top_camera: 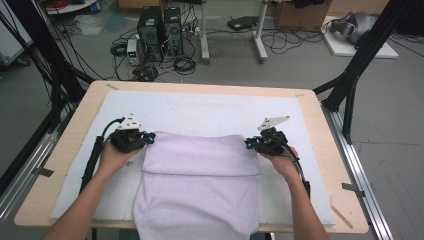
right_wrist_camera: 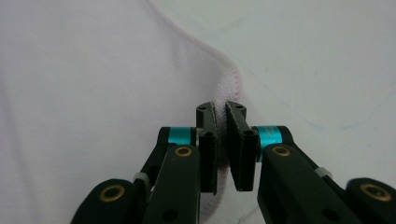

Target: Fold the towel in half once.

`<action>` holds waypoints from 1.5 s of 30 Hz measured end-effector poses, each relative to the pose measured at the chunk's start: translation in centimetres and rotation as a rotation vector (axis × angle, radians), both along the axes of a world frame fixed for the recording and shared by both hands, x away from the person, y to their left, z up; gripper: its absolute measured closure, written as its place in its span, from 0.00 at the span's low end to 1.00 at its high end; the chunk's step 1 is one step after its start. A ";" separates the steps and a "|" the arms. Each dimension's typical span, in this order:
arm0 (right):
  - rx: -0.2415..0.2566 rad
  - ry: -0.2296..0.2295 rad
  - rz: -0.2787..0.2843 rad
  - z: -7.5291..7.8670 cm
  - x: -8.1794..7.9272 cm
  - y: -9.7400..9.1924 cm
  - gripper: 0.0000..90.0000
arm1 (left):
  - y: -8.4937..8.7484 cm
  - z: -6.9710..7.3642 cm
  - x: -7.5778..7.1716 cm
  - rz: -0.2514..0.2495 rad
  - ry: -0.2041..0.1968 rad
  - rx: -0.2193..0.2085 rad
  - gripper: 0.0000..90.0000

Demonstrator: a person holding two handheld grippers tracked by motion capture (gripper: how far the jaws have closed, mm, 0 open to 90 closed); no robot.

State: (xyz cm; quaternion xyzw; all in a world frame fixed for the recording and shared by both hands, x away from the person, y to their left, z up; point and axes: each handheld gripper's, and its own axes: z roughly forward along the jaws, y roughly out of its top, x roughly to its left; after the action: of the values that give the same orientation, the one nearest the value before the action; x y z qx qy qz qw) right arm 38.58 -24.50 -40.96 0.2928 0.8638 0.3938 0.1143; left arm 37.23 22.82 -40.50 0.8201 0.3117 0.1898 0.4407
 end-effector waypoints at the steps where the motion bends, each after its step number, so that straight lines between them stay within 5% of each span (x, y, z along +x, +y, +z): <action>1: 0.018 -0.017 0.011 0.8 -0.6 -0.2 0.93 | 0.4 0.9 -0.9 -0.004 -0.022 -0.023 0.95; 5: 0.065 -0.095 0.084 3.7 -5.1 -1.0 0.93 | 1.5 2.5 -4.6 -0.050 -0.065 -0.026 0.95; 7: 0.108 -0.121 0.139 4.3 -8.1 -1.8 0.92 | 2.1 2.8 -8.2 -0.097 -0.113 -0.035 0.95; 10: 0.149 -0.107 0.205 4.1 -11.7 -2.7 0.85 | 2.8 2.6 -11.6 -0.166 -0.124 -0.060 0.83; 12: 0.178 -0.086 0.223 3.9 -12.8 -3.1 0.80 | 3.3 2.6 -12.4 -0.175 -0.107 -0.067 0.74; 17: 0.152 -0.086 0.173 4.1 -10.9 -3.0 0.72 | 2.6 2.3 -10.5 -0.148 -0.078 -0.046 0.66; 23: 0.000 -0.050 0.101 2.0 -6.6 -1.0 0.58 | 0.5 -0.1 -6.7 -0.069 -0.021 0.064 0.58; 26: -0.050 -0.019 0.073 0.6 -4.9 -0.7 0.52 | 0.3 -1.6 -4.8 -0.044 0.062 0.087 0.57; 28: -0.075 0.018 0.056 -0.5 -3.8 -0.7 0.51 | 0.3 -2.5 -3.8 -0.026 0.103 0.088 0.56; 33: -0.090 0.071 0.045 -2.0 -2.4 -0.6 0.51 | 0.1 -3.7 -2.6 -0.009 0.130 0.085 0.52; 37: -0.091 0.101 0.075 -2.7 -2.0 -0.4 0.60 | 0.1 -3.9 -2.3 -0.036 0.162 0.053 0.59; 42: -0.048 0.137 0.133 -2.7 -2.1 -0.3 0.88 | -0.1 -3.7 -2.5 -0.058 0.138 0.064 0.87; 45: -0.076 0.103 0.140 -2.4 -2.2 -0.1 0.93 | -0.2 -3.4 -2.5 -0.029 0.104 0.068 0.94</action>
State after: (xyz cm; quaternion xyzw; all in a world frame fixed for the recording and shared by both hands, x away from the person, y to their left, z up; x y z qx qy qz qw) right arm 36.42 -24.61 -43.39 0.2470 0.9012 0.3521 0.0532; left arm 34.76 22.58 -43.93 0.8476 0.3158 0.1512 0.3986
